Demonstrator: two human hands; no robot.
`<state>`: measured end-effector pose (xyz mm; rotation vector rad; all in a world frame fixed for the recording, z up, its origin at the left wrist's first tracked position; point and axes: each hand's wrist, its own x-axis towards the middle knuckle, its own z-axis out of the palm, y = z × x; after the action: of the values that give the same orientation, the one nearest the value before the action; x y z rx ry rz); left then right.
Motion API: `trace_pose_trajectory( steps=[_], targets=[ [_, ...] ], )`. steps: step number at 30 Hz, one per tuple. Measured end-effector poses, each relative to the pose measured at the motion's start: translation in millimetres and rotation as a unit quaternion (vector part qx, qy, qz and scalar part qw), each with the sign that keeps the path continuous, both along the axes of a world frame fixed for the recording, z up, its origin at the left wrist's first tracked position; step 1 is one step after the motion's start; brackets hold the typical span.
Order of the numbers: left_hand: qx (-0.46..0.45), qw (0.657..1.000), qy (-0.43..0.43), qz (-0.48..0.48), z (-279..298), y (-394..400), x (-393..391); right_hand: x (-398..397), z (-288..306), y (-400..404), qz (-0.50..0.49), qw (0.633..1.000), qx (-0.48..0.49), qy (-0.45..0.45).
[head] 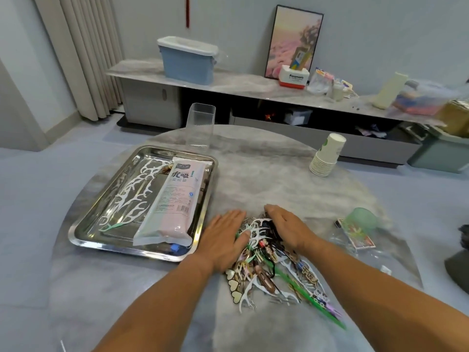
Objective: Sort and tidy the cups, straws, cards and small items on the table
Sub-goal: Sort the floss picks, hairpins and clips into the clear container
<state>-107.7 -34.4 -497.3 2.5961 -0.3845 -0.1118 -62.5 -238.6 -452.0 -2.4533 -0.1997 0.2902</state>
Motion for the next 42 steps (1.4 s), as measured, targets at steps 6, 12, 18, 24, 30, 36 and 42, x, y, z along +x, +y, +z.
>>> trace_pose_trajectory(
  steps=[6,12,18,24,30,36,42],
  targets=[
    [0.002,0.999,0.004,-0.035,2,3,-7,-28,-19,9,0.123,0.992,-0.026,0.003],
    [-0.059,0.997,0.031,-0.039,1,2,-27,-67,-9,2,0.064,0.996,0.016,-0.052],
    [-0.031,0.999,0.024,-0.025,3,-13,-39,-107,-24,-40,-0.046,0.993,-0.059,-0.092],
    [-0.033,0.999,0.018,-0.02,-1,-35,-54,-115,-38,-36,-0.042,0.995,-0.065,-0.068],
    [-0.056,0.998,0.0,0.007,16,-20,-60,-111,-35,-28,0.003,0.997,-0.046,-0.069],
    [0.003,0.98,-0.194,0.041,41,8,-71,-93,-17,-31,0.012,0.997,-0.025,-0.066],
    [0.179,0.958,-0.168,0.148,45,52,-75,-81,1,15,0.037,0.995,0.004,-0.098]
  ],
)
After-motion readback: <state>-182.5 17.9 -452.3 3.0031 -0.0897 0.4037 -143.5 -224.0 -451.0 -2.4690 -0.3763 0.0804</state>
